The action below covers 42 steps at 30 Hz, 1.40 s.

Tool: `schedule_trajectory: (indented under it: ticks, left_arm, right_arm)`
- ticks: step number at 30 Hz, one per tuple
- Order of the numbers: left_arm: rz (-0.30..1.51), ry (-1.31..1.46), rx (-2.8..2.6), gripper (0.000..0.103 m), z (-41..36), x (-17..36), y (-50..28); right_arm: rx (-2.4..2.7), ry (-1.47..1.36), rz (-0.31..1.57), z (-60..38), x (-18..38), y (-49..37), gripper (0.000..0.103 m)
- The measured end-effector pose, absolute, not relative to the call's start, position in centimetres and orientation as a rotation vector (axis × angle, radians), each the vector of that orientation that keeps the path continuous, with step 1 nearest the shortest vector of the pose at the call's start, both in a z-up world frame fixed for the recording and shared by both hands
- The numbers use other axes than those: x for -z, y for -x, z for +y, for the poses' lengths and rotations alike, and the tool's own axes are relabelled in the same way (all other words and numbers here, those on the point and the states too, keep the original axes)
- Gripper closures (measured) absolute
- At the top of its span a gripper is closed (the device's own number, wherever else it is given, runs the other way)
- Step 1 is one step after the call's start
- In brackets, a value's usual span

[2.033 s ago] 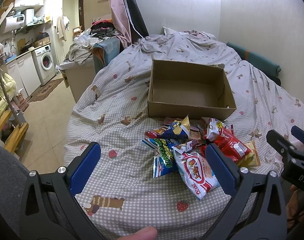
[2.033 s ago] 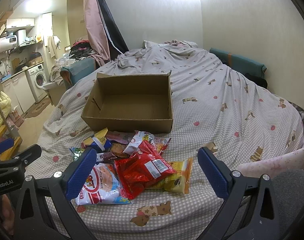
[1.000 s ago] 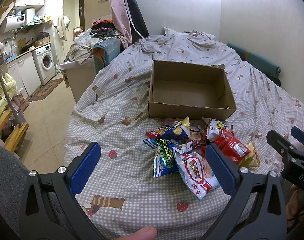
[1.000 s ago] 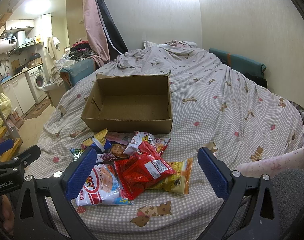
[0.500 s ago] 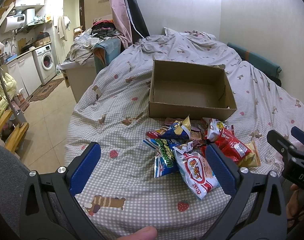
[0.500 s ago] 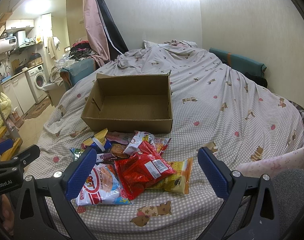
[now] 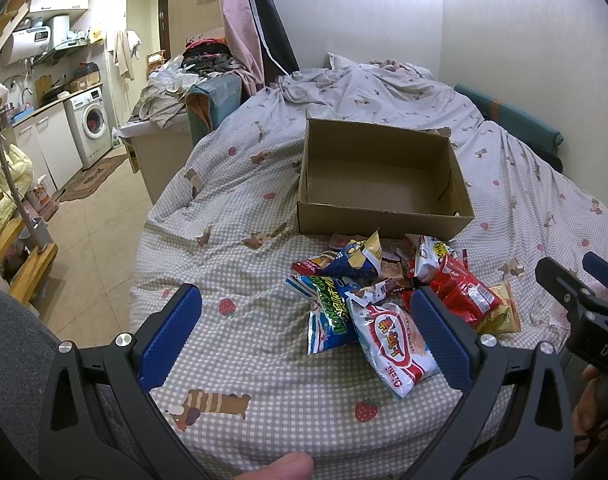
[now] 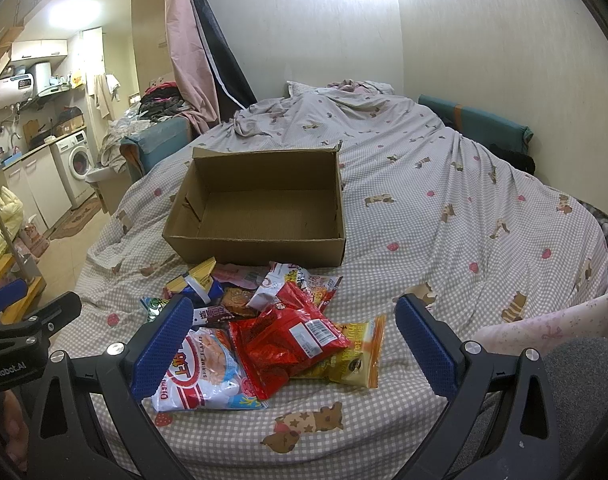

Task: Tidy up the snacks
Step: 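Grasp the blue-white chip bag with the left gripper while the right grasps the yellow bag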

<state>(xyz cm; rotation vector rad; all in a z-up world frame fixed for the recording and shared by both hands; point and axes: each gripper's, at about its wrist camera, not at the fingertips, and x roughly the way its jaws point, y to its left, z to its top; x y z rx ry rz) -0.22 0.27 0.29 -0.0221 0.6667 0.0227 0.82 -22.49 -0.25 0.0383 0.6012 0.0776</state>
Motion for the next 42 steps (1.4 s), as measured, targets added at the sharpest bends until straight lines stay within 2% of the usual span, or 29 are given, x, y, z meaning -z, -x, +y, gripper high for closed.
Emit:
schedule_trajectory:
  ticks: [5, 13, 23, 29, 30, 35, 37, 39, 40, 42]
  left_arm:
    - [0.696, 0.04, -0.022, 0.0, 0.8, -0.5, 0.1]
    - [0.878, 0.096, -0.044, 0.0, 2.3, -1.2, -3.8]
    - [1.223, 0.244, -0.013, 0.0, 4.8, 4.4, -9.3]
    - [1.381, 0.253, -0.048, 0.012, 4.6, 9.3, -12.5]
    - [1.404, 0.264, -0.04, 0.02, 4.5, 10.2, -12.8]
    - [1.444, 0.286, 0.0, 0.026, 3.4, 12.5, -13.5]
    - [1.449, 0.295, 0.018, 0.036, 2.7, 13.0, -13.8]
    - [1.457, 0.319, 0.035, 0.039, 2.3, 13.5, -14.1]
    - [1.46, 0.332, 0.047, 0.045, 2.2, 13.8, -14.2]
    - [1.468, 0.356, 0.063, 0.05, 2.1, 14.1, -14.4]
  right_arm:
    - [-0.081, -0.07, 0.61, -23.1, -0.3, -1.1, 0.0]
    - [-0.111, -0.179, 0.697, -26.8, -2.0, -4.1, 0.0]
    - [-0.131, -0.245, 0.894, -30.1, 0.8, -10.0, 0.0]
    - [-0.115, -0.29, 0.963, -31.1, 2.5, -11.6, 0.0]
    - [-0.114, -0.288, 0.965, -31.0, 2.6, -11.6, 0.0]
    - [-0.114, -0.28, 0.985, -31.3, 3.2, -12.4, 0.0]
    - [-0.119, -0.295, 1.011, -31.6, 3.7, -12.8, 0.0]
    - [-0.115, -0.342, 1.072, -32.5, 5.0, -13.5, 0.0]
    - [-0.105, -0.366, 1.106, -33.0, 5.8, -13.8, 0.002]
    - [-0.099, -0.423, 1.179, -33.8, 7.5, -14.3, 0.013]
